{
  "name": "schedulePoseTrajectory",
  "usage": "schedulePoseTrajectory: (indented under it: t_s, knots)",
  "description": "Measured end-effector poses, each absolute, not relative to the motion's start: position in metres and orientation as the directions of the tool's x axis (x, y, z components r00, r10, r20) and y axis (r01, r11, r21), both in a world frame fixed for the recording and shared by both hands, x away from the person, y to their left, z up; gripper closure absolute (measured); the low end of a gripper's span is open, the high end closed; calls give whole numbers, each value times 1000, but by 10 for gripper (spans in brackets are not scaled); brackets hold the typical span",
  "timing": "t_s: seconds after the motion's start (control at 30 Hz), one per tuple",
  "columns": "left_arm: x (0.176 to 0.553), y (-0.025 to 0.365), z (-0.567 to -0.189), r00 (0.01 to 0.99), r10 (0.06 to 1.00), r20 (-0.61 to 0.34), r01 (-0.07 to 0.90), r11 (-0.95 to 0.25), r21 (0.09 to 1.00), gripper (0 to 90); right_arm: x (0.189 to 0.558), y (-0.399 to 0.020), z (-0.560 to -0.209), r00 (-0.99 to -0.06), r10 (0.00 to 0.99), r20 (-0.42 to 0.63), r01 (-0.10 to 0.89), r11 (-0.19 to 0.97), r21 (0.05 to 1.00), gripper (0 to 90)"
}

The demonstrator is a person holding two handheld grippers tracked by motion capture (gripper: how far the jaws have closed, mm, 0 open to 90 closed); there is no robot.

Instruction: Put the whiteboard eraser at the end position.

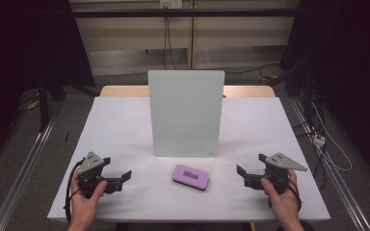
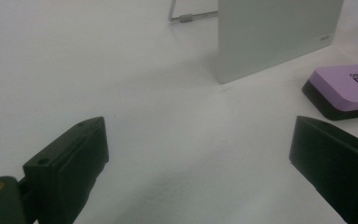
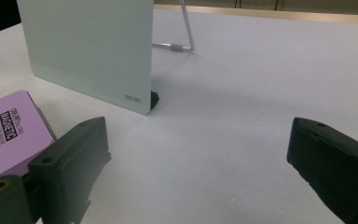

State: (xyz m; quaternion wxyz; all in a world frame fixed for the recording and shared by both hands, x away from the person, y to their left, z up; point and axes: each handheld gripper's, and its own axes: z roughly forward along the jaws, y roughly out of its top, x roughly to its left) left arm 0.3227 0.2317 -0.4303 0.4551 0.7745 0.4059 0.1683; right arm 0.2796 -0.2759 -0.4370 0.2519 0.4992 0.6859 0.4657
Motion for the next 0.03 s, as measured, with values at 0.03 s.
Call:
schedulePoseTrajectory:
  t_s: [0.03]
  knots:
    - [323, 232, -430, 617, 780, -107, 474, -259, 841, 45, 280, -276, -437, -374, 920, 122, 452, 66, 890, 49]
